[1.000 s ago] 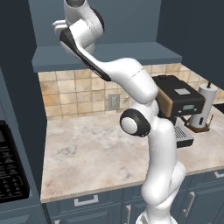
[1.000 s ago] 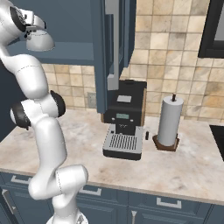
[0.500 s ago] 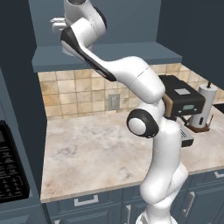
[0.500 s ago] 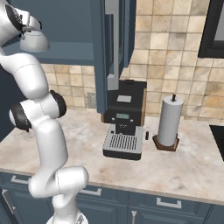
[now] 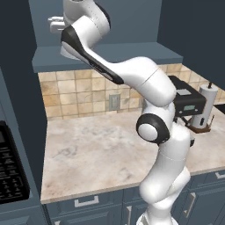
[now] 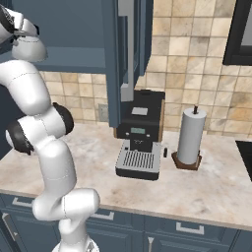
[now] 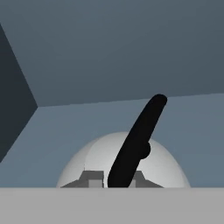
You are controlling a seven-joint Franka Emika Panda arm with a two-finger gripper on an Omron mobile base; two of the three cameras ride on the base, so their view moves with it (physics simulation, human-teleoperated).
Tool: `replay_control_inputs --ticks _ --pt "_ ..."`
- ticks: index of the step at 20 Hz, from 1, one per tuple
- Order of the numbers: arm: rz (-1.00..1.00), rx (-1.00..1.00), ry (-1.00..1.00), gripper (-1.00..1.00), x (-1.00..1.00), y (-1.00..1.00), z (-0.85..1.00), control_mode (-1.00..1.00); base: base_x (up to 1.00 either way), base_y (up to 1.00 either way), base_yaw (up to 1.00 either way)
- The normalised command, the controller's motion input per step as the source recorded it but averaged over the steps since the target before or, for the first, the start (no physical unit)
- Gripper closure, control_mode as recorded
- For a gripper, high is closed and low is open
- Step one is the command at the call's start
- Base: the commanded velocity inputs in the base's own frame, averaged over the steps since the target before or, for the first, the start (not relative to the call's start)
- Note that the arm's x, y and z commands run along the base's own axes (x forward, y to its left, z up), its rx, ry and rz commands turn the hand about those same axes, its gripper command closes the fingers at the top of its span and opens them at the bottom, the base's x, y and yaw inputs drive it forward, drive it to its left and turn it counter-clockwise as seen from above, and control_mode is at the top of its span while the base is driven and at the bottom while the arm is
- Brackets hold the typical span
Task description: Open the cabinet, pick the kettle from the cabinet, and place it in the sink.
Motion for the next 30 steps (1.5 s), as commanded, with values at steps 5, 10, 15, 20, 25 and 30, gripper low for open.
replay_control_inputs --ticks 5,10,15,20,25,30 --pt "0.00 0.05 0.00 1.00 -0.62 -0.05 0.00 -1.00 0.00 0.00 0.00" --pt "0.01 0.07 0.00 1.00 -0.66 -0.18 0.00 -1.00 0.00 0.00 0.00" --pt "0.02 0.09 0.00 1.00 -0.67 -0.26 0.00 -1.00 0.00 0.00 0.00" --pt "0.02 0.08 0.00 1.00 -0.67 -0.27 0.00 -1.00 0.00 0.00 0.00" --pt "0.03 0.08 0.00 1.00 -0.66 -0.31 0.00 -1.00 0.00 0.00 0.00" --pt "0.05 0.05 0.00 1.00 -0.63 -0.36 -0.01 -1.00 0.00 0.00 0.00"
